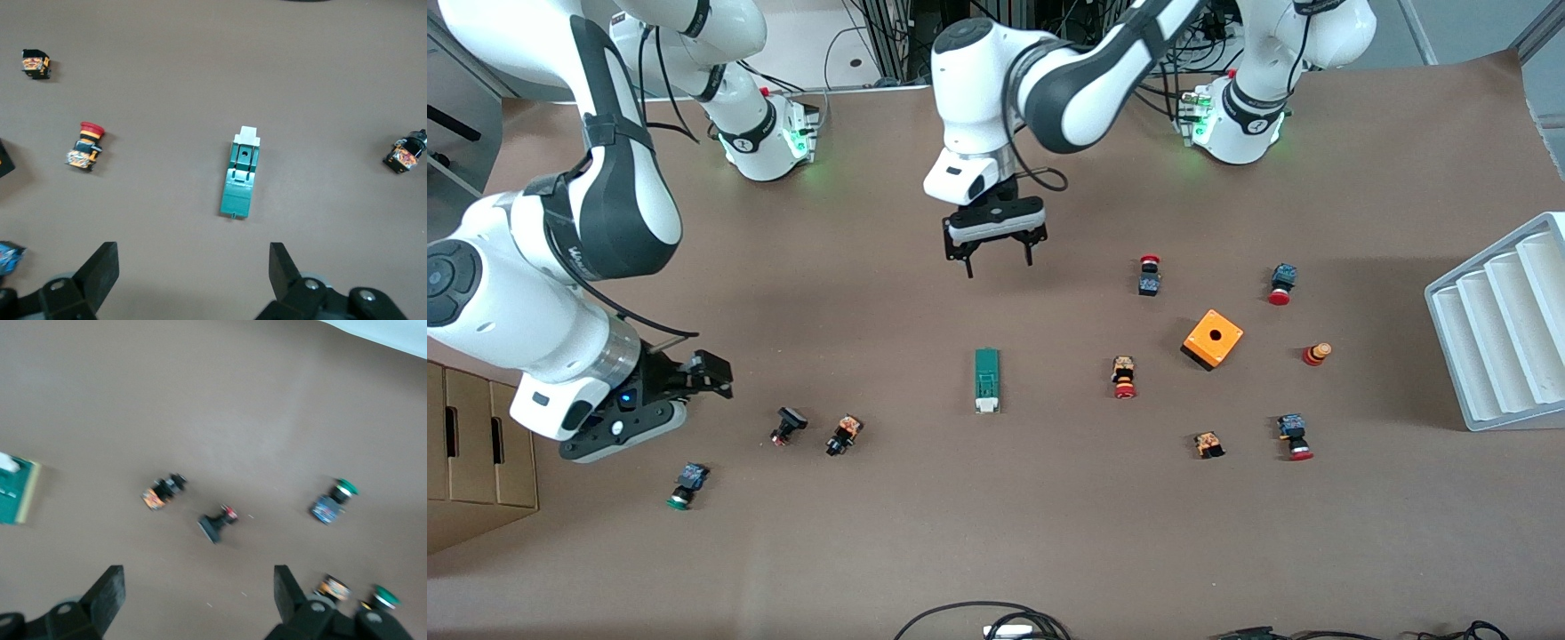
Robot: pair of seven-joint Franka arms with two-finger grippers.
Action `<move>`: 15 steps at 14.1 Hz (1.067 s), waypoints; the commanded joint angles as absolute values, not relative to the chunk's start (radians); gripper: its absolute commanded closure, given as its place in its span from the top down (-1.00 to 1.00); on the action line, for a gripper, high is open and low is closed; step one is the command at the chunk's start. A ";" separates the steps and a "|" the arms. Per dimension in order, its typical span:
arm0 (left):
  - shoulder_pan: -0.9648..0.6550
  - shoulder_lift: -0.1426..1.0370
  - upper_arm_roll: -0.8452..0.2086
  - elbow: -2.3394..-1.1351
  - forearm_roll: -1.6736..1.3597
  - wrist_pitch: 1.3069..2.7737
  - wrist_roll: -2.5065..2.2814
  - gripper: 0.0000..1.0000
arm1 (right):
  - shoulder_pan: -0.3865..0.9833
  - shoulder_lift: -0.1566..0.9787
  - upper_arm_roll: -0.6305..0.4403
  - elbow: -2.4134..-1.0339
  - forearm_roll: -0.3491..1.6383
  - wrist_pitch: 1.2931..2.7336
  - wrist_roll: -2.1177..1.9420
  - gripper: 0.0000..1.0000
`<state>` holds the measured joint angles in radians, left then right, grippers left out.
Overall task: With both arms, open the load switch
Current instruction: 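Move the left gripper to the green switch while the right gripper follows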
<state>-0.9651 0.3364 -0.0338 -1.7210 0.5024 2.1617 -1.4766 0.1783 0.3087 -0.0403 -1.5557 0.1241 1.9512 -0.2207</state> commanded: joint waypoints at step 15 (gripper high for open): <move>-1.052 0.635 -0.018 -1.783 1.279 2.329 -2.189 0.99 | 0.339 0.509 -0.051 -1.545 0.193 2.307 -0.242 0.93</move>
<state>-1.0381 0.6282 -0.0289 -1.7895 1.2367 2.3227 -2.1452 0.3141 0.4817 -0.0400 -1.5594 0.1757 2.2729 -0.2210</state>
